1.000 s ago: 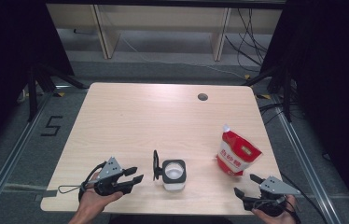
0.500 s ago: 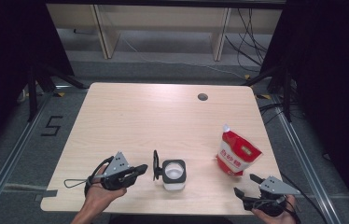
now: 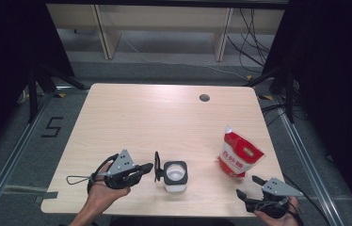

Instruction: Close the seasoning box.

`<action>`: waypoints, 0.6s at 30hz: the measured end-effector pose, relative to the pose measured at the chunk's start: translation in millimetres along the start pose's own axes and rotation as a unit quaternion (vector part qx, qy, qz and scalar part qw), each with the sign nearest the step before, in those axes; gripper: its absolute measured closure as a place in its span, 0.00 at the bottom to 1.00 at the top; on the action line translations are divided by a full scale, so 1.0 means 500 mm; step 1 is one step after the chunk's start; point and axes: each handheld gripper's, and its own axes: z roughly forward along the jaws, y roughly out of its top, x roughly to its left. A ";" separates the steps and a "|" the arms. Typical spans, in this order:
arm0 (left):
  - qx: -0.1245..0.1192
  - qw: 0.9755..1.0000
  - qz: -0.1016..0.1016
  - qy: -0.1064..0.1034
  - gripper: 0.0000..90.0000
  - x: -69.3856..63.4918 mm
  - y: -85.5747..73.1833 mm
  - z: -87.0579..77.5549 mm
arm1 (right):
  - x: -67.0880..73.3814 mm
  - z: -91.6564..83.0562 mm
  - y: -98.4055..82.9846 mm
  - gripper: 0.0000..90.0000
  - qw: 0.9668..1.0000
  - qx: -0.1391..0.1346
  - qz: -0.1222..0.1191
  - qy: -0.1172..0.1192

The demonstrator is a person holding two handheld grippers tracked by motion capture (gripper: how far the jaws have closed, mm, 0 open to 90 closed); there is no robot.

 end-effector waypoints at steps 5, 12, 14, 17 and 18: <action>-0.005 1.000 0.005 -0.008 0.99 -0.004 0.011 -0.002 | -0.005 0.002 0.001 0.24 1.000 -0.005 -0.016 0.002; 0.001 1.000 0.007 -0.011 0.99 -0.009 0.022 0.001 | -0.005 0.002 0.001 0.24 1.000 -0.002 -0.016 0.004; 0.003 1.000 0.011 -0.012 0.99 -0.008 0.024 0.002 | 0.001 0.000 0.000 0.24 1.000 0.002 0.004 0.000; 0.009 1.000 0.011 -0.007 0.99 -0.011 0.027 0.002 | 0.000 0.000 0.000 0.24 1.000 0.002 -0.001 0.001; 0.008 1.000 0.019 -0.009 0.99 -0.011 0.029 0.002 | -0.006 0.002 0.000 0.24 1.000 -0.003 -0.014 0.002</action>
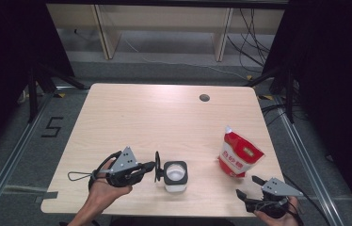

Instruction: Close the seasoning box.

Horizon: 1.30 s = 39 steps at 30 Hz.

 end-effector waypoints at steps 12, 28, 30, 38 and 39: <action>0.009 1.000 0.020 -0.016 0.99 -0.019 0.020 0.023 | 0.002 0.000 0.000 0.24 1.000 -0.005 0.002 -0.002; 0.017 0.999 0.019 -0.031 0.99 -0.035 0.025 0.063 | 0.002 -0.001 0.000 0.24 1.000 -0.006 0.004 -0.001; 0.020 0.999 0.022 -0.031 0.99 -0.036 0.026 0.066 | 0.004 -0.002 0.000 0.24 1.000 -0.001 0.012 0.001; 0.023 0.999 0.021 -0.037 0.99 -0.041 0.026 0.081 | 0.002 -0.002 0.000 0.24 1.000 -0.005 0.003 -0.003; 0.023 0.999 0.018 -0.040 0.99 -0.042 0.026 0.084 | 0.000 -0.001 0.001 0.24 1.000 -0.008 -0.003 -0.004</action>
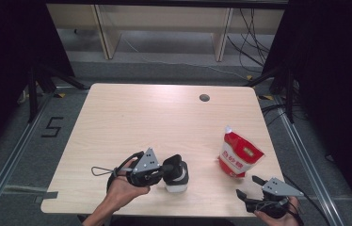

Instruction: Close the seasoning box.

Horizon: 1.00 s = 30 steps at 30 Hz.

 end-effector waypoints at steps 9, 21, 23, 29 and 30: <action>0.011 1.000 0.008 -0.005 0.98 -0.004 -0.001 0.021 | -0.001 0.000 0.000 0.24 1.000 -0.002 -0.005 0.000; 0.023 1.000 0.003 -0.017 0.98 -0.009 -0.009 0.047 | 0.002 -0.001 0.000 0.24 1.000 0.002 0.006 0.002; 0.023 1.000 0.004 -0.018 0.98 -0.009 -0.009 0.047 | 0.003 -0.001 0.000 0.24 1.000 0.003 0.009 0.003; 0.019 1.000 -0.001 -0.014 0.95 -0.007 -0.007 0.042 | 0.004 -0.002 0.000 0.24 1.000 0.005 0.013 0.004; 0.013 1.000 -0.002 -0.016 0.94 -0.007 -0.006 0.041 | 0.004 -0.002 0.000 0.24 1.000 0.005 0.012 0.004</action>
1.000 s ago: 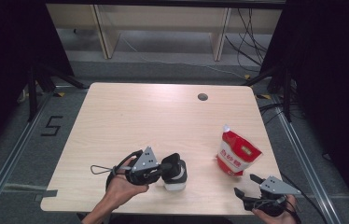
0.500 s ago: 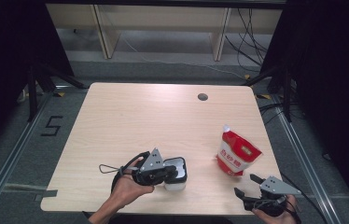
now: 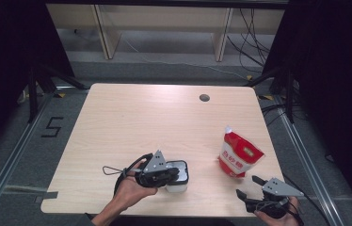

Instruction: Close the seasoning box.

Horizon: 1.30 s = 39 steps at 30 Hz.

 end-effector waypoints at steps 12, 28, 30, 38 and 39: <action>-0.031 0.999 -0.034 0.002 0.69 0.018 -0.001 -0.053 | 0.000 -0.001 0.000 0.24 1.000 -0.002 0.001 0.000; -0.040 0.997 -0.065 0.006 0.39 0.034 -0.059 -0.113 | 0.001 0.000 0.000 0.24 1.000 0.002 0.006 0.002; -0.041 0.996 -0.077 0.009 0.36 0.036 -0.073 -0.118 | 0.004 -0.001 0.000 0.24 1.000 0.004 0.012 0.001; -0.046 0.995 -0.085 0.021 0.30 0.036 -0.110 -0.140 | 0.001 0.000 0.000 0.24 1.000 0.000 0.006 0.004; -0.045 0.995 -0.082 0.021 0.29 0.037 -0.114 -0.141 | 0.001 0.000 0.000 0.23 1.000 0.001 0.004 0.003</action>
